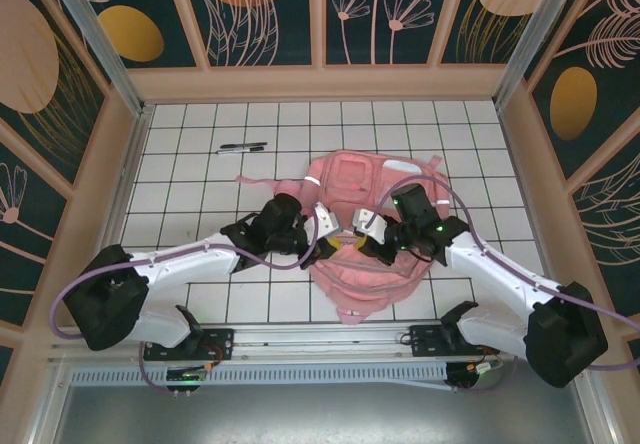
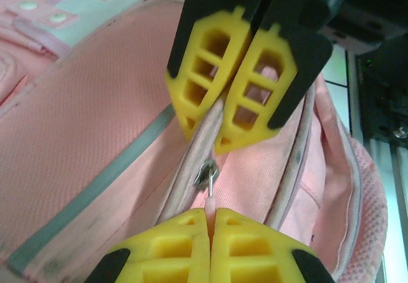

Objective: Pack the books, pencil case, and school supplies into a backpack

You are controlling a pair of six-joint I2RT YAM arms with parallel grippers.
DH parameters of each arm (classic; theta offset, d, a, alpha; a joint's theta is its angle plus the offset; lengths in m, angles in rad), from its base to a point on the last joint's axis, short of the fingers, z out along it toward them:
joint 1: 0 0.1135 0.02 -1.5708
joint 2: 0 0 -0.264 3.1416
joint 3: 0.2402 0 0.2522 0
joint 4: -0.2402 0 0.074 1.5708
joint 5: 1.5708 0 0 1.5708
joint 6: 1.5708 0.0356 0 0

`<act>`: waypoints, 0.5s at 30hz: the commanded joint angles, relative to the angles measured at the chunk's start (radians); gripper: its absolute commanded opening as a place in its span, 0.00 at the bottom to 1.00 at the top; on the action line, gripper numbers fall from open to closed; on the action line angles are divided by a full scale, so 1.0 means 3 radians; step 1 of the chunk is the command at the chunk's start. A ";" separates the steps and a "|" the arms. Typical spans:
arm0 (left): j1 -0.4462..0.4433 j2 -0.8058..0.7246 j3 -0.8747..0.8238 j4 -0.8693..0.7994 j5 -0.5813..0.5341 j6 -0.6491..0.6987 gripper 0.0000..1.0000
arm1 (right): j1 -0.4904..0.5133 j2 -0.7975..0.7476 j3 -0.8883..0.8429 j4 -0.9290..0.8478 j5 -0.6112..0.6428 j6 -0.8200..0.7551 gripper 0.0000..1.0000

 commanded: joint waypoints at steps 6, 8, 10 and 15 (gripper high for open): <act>0.0490 -0.0168 -0.0125 -0.0261 -0.0562 0.0684 0.00 | 0.0033 -0.0677 -0.0279 -0.0883 0.0635 -0.1282 0.00; 0.0518 0.0002 0.0011 -0.0374 -0.0630 0.0779 0.00 | 0.0020 -0.0816 -0.0375 -0.0929 0.0755 -0.1385 0.00; 0.0518 0.0159 0.0114 -0.0382 -0.0582 0.0813 0.00 | 0.0004 -0.0887 -0.0405 -0.0963 0.0762 -0.1406 0.00; 0.0466 0.0160 0.0180 -0.0286 -0.0214 0.0784 0.00 | -0.0033 -0.0875 -0.0255 -0.0861 0.0360 -0.0910 0.46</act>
